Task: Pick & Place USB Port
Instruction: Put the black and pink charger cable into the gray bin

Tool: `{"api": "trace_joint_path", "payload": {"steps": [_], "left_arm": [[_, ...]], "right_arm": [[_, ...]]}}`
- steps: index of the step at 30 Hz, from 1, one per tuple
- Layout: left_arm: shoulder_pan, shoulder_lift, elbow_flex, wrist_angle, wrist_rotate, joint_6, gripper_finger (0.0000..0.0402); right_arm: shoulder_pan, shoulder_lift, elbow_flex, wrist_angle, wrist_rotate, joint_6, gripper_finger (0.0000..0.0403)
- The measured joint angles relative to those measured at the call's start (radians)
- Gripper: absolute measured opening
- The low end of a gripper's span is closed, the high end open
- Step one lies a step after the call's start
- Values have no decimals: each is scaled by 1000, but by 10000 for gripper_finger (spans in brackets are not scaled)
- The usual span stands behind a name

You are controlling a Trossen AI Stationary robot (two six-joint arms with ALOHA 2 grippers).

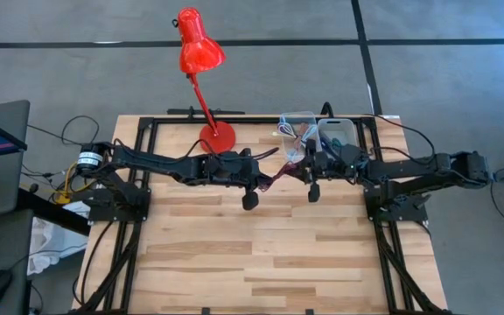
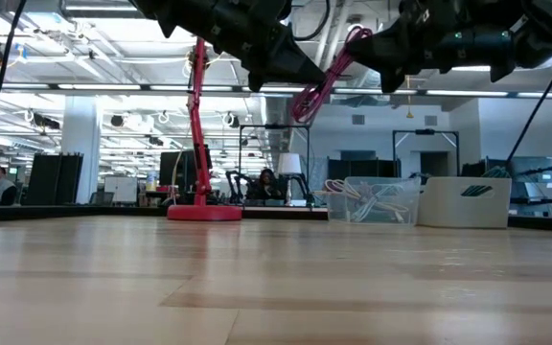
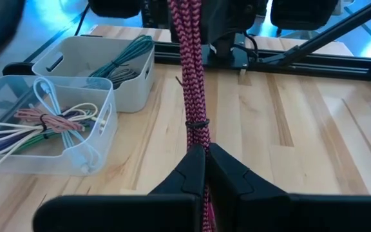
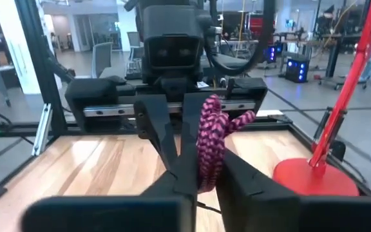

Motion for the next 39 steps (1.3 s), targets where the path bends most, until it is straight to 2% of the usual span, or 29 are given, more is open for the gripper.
{"api": "trace_joint_path", "payload": {"steps": [2, 12, 18, 22, 27, 32, 34, 39], "left_arm": [[0, 0, 0, -1, 0, 0, 6], [0, 0, 0, -1, -6, 71, 9], [1, -18, 2, -35, -6, 75, 9], [1, -93, -33, -55, -30, 75, 9], [-3, -255, -148, -57, -60, 69, 9], [-4, -401, -266, -37, -60, -7, 14], [-7, -452, -315, -38, -53, -32, 17], [-10, -476, -366, 99, -62, -39, 20]], "right_arm": [[1, 0, 0, 0, 0, -19, 18], [-15, -10, 0, -21, 41, -70, 17], [-55, -95, 0, -175, 41, -83, 17], [-74, -193, 0, -281, 84, -115, 17], [-97, -317, 1, -394, 131, -135, 17], [-121, -411, 1, -490, 157, -150, 17], [-131, -440, -2, -524, 212, -155, 17], [-134, -442, 0, -522, 207, -138, 17]]}}
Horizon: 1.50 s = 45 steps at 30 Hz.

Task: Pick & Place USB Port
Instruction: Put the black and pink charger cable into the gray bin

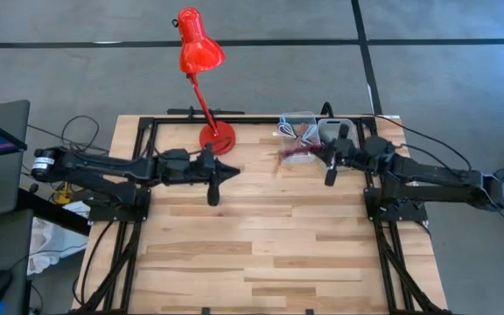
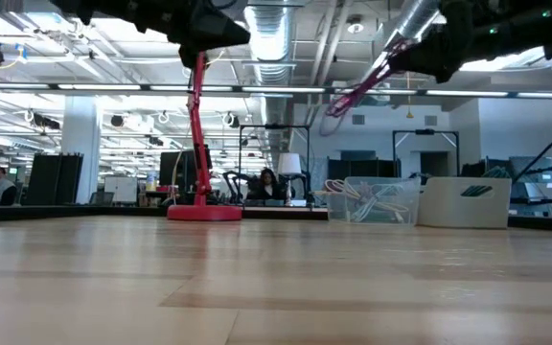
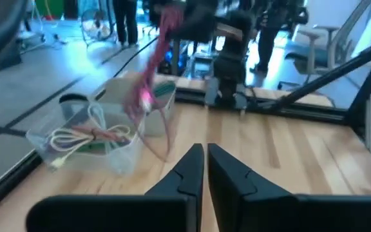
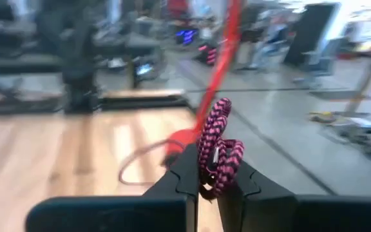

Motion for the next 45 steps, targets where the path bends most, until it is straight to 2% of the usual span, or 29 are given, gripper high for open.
{"api": "trace_joint_path", "payload": {"steps": [4, 8, 14, 19, 23, 28, 31, 40, 45], "left_arm": [[-2, 17, -6, 11, 7, 4, 22], [-1, 22, -5, 20, -5, 11, 41], [0, 21, -5, 19, -34, 62, 94], [2, 20, -6, 18, -32, 65, 118], [2, 20, -29, 15, -32, 65, 117], [2, 19, -61, 16, -32, 59, 106], [2, 19, -78, 17, -32, 57, 101], [2, 19, -83, 18, -31, 35, 97], [2, 19, -83, 18, -31, 34, 97]], "right_arm": [[-2, 21, 0, -1, -1, -6, 17], [-27, 11, -1, -33, 62, -30, 17], [-95, -77, -1, -106, 68, -38, 17], [-150, -176, 0, -218, 143, -30, 17], [-186, -255, 0, -315, 226, -14, 17], [-215, -338, 0, -450, 397, -5, 17], [-229, -370, 0, -536, 445, 41, 17], [-241, -359, 0, -657, 613, 184, 17], [-241, -311, 0, -657, 626, 197, 17]]}}
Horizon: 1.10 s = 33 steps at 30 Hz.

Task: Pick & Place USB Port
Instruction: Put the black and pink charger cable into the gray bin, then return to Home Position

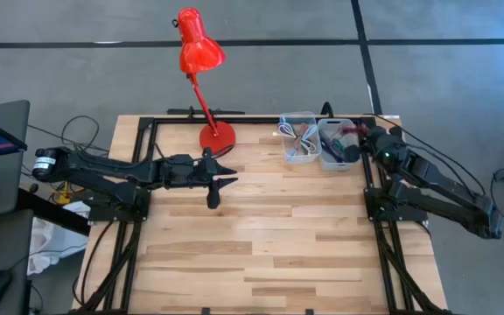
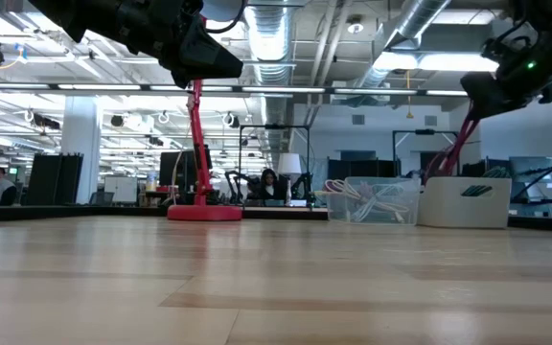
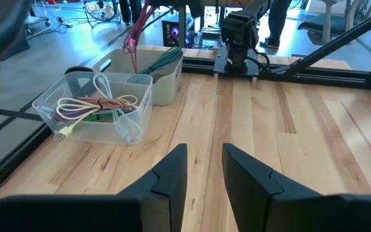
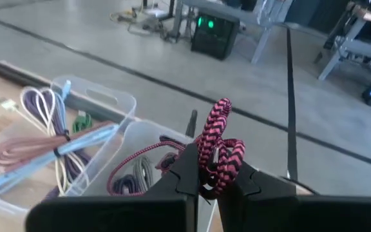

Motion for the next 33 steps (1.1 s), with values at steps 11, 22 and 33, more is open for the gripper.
{"api": "trace_joint_path", "payload": {"steps": [11, 22, 33], "left_arm": [[0, 0, 0, 0, 0, 0, 97], [0, -13, 0, 0, 1, 0, 97], [-51, -223, 0, -103, 3, 105, 93]], "right_arm": [[0, 45, 0, -8, 0, 37, 93], [27, 45, 8, 138, -105, -33, 138], [143, 6, 109, 159, -579, -36, 125]]}}
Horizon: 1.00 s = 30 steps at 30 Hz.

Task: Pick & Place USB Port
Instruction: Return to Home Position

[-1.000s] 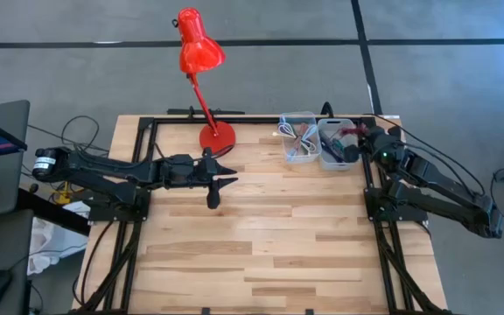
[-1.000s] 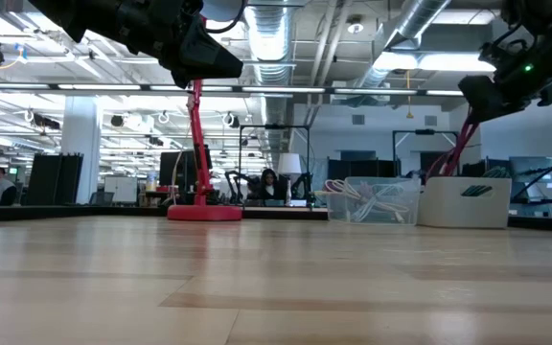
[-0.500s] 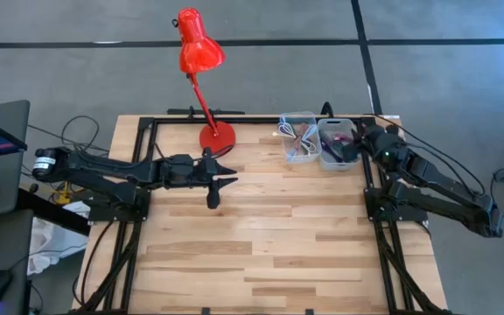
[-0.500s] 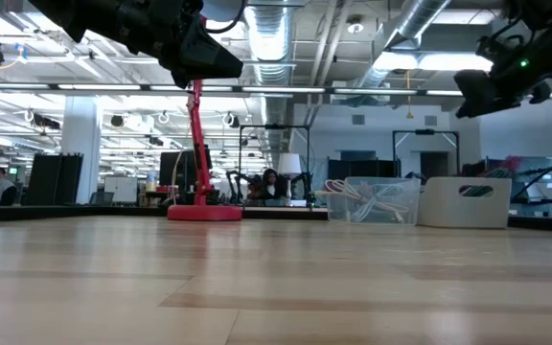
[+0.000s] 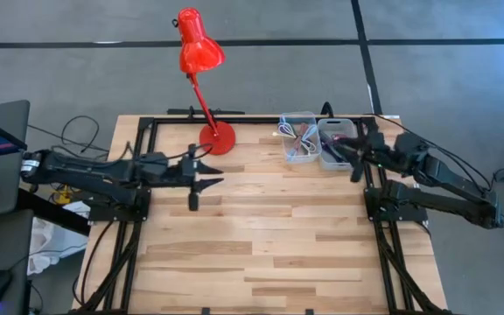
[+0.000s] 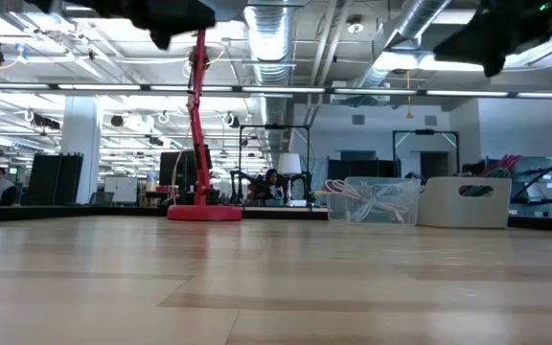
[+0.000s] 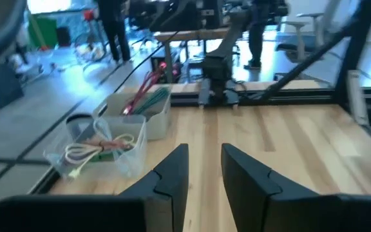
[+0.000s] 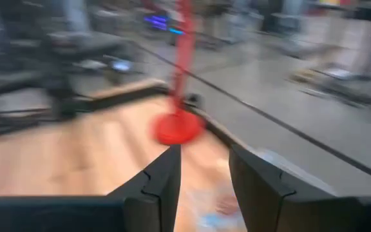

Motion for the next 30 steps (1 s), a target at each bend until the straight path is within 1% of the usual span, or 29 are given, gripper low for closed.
{"api": "trace_joint_path", "payload": {"steps": [2, 4, 7, 10, 16, 20, 25, 30], "left_arm": [[-30, -54, 0, -39, 0, 22, 89], [-59, -106, 0, -76, -1, 24, 86], [-95, -165, 0, -93, -1, 24, 84], [-123, -196, 0, -96, -3, 22, 84], [-156, -213, 0, -92, -3, -27, 84], [-161, -211, 0, -92, -3, -72, 84], [-160, -209, 0, -92, -3, -79, 84], [-157, -209, 0, -92, -3, -52, 84]], "right_arm": [[32, -27, 0, 12, -68, -16, 121], [66, -56, 0, 27, -105, -37, 119], [123, -102, 0, 51, -107, -55, 118], [173, -148, 0, 73, -105, -66, 118], [253, -224, 0, 77, -104, -68, 118], [288, -251, 0, 79, -100, -68, 118], [300, -257, 1, 88, -98, -69, 118], [298, -256, -1, 47, -91, -64, 118]]}}
